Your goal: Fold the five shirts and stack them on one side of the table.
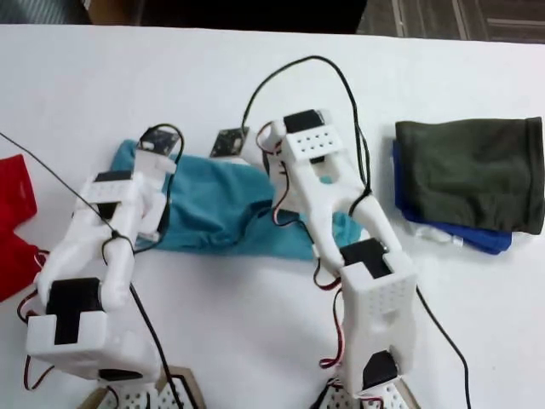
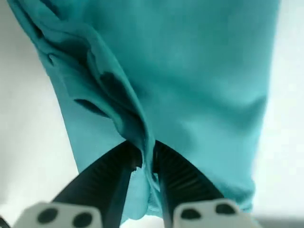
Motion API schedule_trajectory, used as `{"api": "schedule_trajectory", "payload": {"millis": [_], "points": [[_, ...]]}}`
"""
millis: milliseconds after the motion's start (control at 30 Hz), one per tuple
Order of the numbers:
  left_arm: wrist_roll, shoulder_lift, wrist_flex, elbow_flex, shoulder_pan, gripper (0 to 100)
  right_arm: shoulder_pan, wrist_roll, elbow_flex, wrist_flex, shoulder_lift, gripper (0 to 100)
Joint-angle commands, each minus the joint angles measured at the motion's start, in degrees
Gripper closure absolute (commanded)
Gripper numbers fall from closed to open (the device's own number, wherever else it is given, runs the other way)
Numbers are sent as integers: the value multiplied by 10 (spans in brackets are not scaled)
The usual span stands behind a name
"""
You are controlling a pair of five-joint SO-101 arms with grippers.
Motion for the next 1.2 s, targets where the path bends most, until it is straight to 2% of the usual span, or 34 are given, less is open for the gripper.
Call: {"api": "schedule_trajectory", "payload": {"millis": [0, 167, 300, 400, 500, 567, 667, 767, 867, 1000, 1167], "points": [[1, -7, -10, 0, 3, 973, 1, 1, -44, -7, -14, 942], [1, -7, -10, 0, 3, 973, 29, -6, -54, -15, -15, 823], [1, -7, -10, 0, 3, 973, 44, -9, -67, -11, -22, 821], [1, -7, -10, 0, 3, 973, 62, -39, -84, -7, -31, 821], [1, -7, -10, 0, 3, 973, 65, -67, -80, 35, -53, 863], [1, -7, -10, 0, 3, 973, 63, -89, -80, 67, -66, 981], [1, -7, -10, 0, 4, 973, 81, -167, -70, 74, -86, 975], [3, -7, -10, 0, 4, 973, 122, -215, -40, 57, -107, 976], [4, -7, -10, 0, 4, 973, 160, -230, 19, 58, -159, 976], [4, -7, -10, 0, 4, 973, 178, -216, 175, 27, -314, 976], [5, -7, -15, 0, 4, 970, 199, -188, 474, -136, -526, 977]]}}
